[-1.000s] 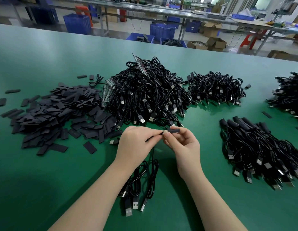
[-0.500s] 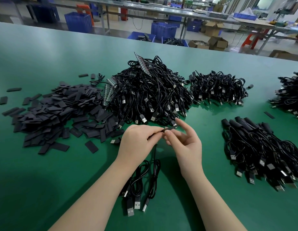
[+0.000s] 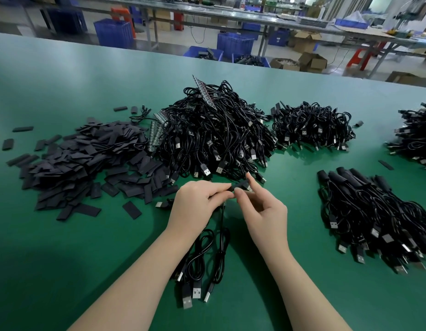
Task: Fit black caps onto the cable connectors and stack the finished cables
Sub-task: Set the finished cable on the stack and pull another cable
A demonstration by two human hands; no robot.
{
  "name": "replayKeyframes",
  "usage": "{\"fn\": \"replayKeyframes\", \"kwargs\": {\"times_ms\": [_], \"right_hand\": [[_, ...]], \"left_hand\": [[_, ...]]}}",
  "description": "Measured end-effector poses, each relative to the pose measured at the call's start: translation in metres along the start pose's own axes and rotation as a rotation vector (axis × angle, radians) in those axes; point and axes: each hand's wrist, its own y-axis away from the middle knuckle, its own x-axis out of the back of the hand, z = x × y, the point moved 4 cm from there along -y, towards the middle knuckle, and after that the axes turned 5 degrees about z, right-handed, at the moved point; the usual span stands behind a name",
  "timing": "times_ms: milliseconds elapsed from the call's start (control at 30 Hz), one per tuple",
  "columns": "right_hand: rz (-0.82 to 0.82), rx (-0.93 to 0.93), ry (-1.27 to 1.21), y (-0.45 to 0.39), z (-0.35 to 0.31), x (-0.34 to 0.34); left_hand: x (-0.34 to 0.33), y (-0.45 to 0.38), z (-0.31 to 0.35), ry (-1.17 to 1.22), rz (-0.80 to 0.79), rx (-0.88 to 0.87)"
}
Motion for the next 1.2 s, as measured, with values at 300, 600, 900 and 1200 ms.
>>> {"fn": "replayKeyframes", "kwargs": {"times_ms": [300,600,900,1200], "right_hand": [[-0.005,0.013,-0.001,0.000,-0.003,-0.002],[-0.009,-0.084,-0.095,0.004,-0.004,-0.007],[-0.010,-0.203,-0.178,0.001,0.000,-0.008],[-0.062,-0.173,-0.095,0.002,-0.003,-0.008]], "left_hand": [[-0.002,0.000,-0.004,0.045,-0.011,0.043],[-0.007,0.003,0.004,-0.003,-0.041,-0.023],[-0.008,0.003,0.009,-0.044,-0.064,-0.066],[-0.003,0.002,0.008,-0.012,0.016,-0.069]]}}
